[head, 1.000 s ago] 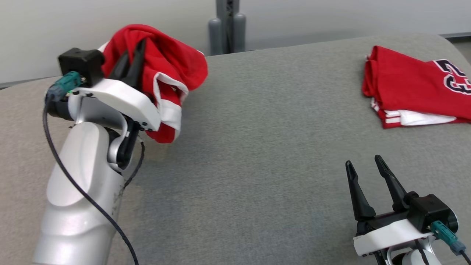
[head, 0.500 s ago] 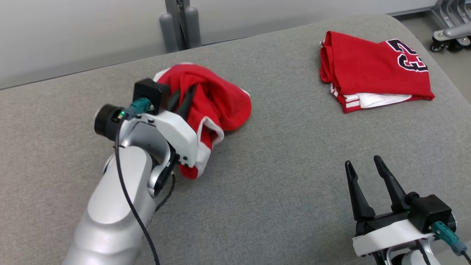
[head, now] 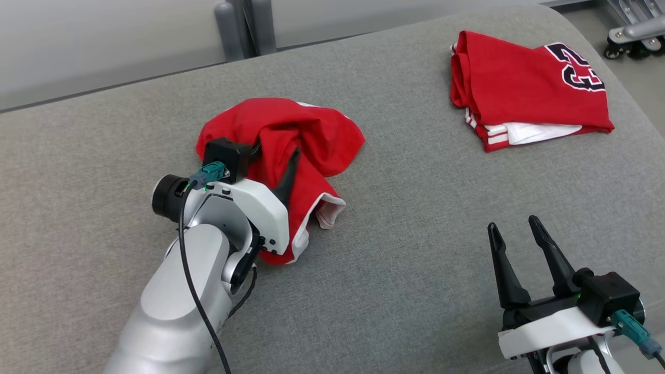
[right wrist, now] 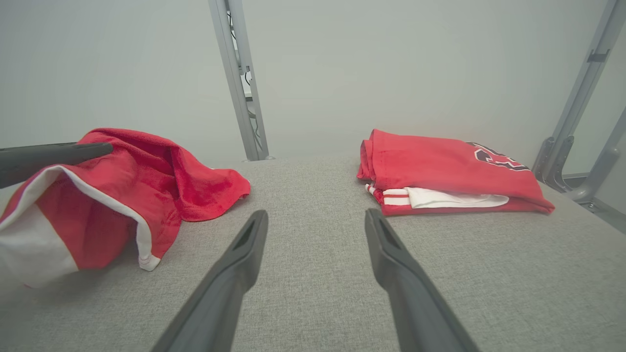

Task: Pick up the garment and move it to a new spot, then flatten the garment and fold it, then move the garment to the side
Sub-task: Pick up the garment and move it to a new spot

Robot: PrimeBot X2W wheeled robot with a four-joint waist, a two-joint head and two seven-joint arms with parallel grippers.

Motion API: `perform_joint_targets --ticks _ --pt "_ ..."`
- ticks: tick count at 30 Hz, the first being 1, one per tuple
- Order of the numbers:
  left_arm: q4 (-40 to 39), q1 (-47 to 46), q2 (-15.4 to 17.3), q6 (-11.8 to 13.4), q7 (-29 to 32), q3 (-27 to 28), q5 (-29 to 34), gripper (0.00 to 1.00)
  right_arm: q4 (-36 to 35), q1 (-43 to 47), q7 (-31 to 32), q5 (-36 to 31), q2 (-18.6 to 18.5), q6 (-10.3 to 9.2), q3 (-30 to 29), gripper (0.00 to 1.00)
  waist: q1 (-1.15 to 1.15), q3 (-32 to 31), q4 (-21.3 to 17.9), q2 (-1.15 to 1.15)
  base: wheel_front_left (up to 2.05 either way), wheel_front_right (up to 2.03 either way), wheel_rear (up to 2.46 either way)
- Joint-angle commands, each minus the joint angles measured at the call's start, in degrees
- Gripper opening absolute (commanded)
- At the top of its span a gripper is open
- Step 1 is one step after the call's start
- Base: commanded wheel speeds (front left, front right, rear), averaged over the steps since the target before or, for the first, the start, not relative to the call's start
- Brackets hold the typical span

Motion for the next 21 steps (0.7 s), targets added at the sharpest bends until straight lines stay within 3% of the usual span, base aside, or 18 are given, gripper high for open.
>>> perform_joint_targets --ticks 1,9,21 --pt "-0.8 0.1 0.1 0.3 -0.9 -0.6 -1.2 1.0 0.1 0.6 0.0 0.1 -0.2 -0.02 0.0 1.0 0.0 -0.9 0.9 0.0 0.0 0.0 0.0" --pt "-8.8 4.5 0.2 2.7 -6.0 -2.0 -6.4 1.0 0.3 2.4 0.0 -0.6 -0.3 -0.02 0.7 1.0 0.0 -6.3 5.6 0.0 0.0 0.0 0.0" --pt "-22.4 19.4 4.9 7.2 -12.7 1.1 -6.2 1.0 0.8 5.6 0.0 -0.8 -0.2 -0.02 1.5 1.0 0.0 -12.0 13.5 0.0 0.0 0.0 0.0"
